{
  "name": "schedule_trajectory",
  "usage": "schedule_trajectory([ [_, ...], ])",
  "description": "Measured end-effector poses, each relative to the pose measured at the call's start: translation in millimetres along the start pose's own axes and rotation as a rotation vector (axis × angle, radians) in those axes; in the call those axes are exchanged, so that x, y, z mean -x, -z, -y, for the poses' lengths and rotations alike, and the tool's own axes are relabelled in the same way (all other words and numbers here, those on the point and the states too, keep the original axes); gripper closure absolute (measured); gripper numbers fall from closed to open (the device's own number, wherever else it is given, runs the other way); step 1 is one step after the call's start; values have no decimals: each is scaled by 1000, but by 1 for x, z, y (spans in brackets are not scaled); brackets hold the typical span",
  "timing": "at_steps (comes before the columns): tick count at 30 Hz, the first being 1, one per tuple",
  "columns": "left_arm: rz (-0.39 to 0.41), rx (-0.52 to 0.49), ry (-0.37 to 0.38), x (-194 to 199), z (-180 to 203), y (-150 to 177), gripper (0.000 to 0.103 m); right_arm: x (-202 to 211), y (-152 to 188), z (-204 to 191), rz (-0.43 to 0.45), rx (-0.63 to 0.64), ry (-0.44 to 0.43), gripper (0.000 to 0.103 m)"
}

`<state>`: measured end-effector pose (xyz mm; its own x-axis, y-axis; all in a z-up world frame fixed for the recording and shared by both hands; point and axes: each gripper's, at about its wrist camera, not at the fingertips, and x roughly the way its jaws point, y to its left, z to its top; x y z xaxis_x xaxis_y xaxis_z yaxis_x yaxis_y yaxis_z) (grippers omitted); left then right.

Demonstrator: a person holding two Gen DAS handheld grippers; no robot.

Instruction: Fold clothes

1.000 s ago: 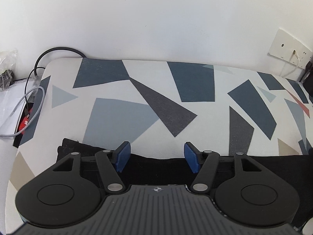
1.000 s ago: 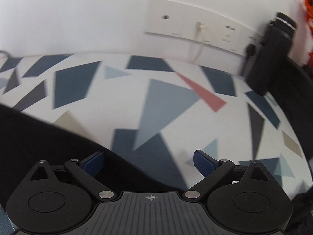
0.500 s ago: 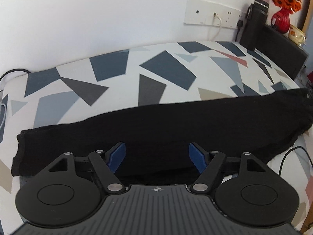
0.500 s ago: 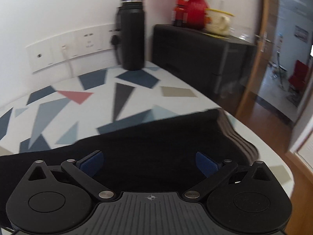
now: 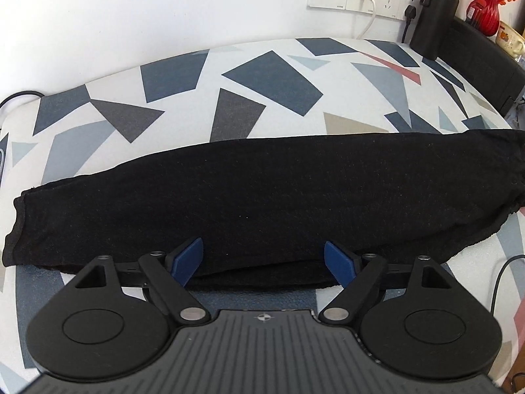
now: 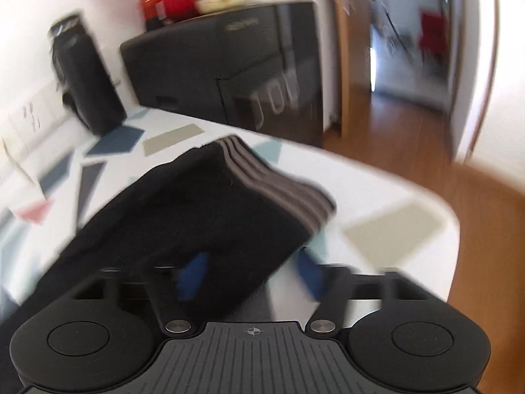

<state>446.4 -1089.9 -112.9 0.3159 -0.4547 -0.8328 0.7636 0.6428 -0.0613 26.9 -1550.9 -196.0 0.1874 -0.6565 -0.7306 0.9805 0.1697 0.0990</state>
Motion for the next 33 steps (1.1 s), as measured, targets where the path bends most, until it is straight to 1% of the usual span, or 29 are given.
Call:
schedule_trajectory([
  [2, -6, 7, 7, 0, 5, 1, 19, -8, -11, 2, 1, 25, 44, 79],
  [3, -7, 4, 9, 0, 9, 2, 18, -11, -16, 5, 0, 28, 63, 78],
  [4, -7, 4, 10, 1, 13, 4, 18, -15, -22, 7, -2, 31, 83, 75],
  [5, -6, 4, 10, 1, 17, 6, 18, -14, -26, 4, 25, 66, 109, 64],
  [6, -5, 7, 6, 2, 20, 8, 17, -9, -29, -3, 74, 124, 141, 54],
  [7, -3, 13, 2, 3, 23, 11, 16, -4, -31, -9, 123, 174, 140, 45],
  [8, -4, 22, 1, 3, 25, 12, 15, -3, -31, -15, 147, 216, 104, 30],
  [9, -10, 33, 6, 3, 27, 14, 14, -5, -32, -21, 151, 256, 60, 28],
  [10, -17, 44, 11, 4, 28, 15, 13, -11, -32, -28, 141, 289, 44, 31],
  [11, -15, 46, 11, 4, 28, 17, 13, -20, -32, -36, 120, 315, 51, 36],
  [12, -17, 38, 8, 5, 29, 17, 13, -30, -32, -44, 99, 341, 57, 38],
  [14, -23, 36, 4, 5, 30, 18, 13, -49, -32, -58, 70, 381, 71, 38],
  [18, -15, 59, -1, 6, 30, 20, 13, -77, -45, -73, 79, 353, 79, 38],
  [19, -13, 62, -6, 7, 30, 20, 13, -83, -49, -74, 77, 340, 78, 37],
  [20, -13, 71, -7, 7, 30, 21, 13, -89, -55, -73, 77, 328, 77, 35],
  [21, -14, 80, -8, 8, 31, 21, 13, -96, -62, -71, 77, 319, 78, 29],
  [22, -15, 90, -9, 9, 31, 21, 13, -101, -67, -70, 75, 312, 85, 26],
  [24, -13, 142, 11, 14, 25, 23, 13, -107, -81, -71, 70, 296, 87, 27],
  [25, -11, 168, 21, 16, 22, 24, 13, -101, -84, -71, 83, 280, 79, 27],
  [26, -5, 219, 28, 21, 15, 28, 13, -91, -82, -72, 107, 268, 64, 25],
  [27, 1, 271, 30, 25, 8, 31, 13, -78, -77, -73, 134, 265, 40, 18],
  [28, 15, 336, 31, 31, -2, 37, 13, -65, -70, -74, 160, 266, 14, 15],
  [29, 37, 416, 33, 38, -13, 44, 13, -52, -62, -76, 179, 270, -15, 9],
  [31, 101, 627, 50, 52, -43, 64, 16, -30, -43, -80, 180, 293, -82, 8],
  [32, 126, 736, 58, 57, -58, 75, 23, -20, -32, -82, 175, 307, -111, 8],
  [33, 150, 846, 67, 61, -73, 87, 25, -10, -21, -85, 169, 322, -130, 8],
])
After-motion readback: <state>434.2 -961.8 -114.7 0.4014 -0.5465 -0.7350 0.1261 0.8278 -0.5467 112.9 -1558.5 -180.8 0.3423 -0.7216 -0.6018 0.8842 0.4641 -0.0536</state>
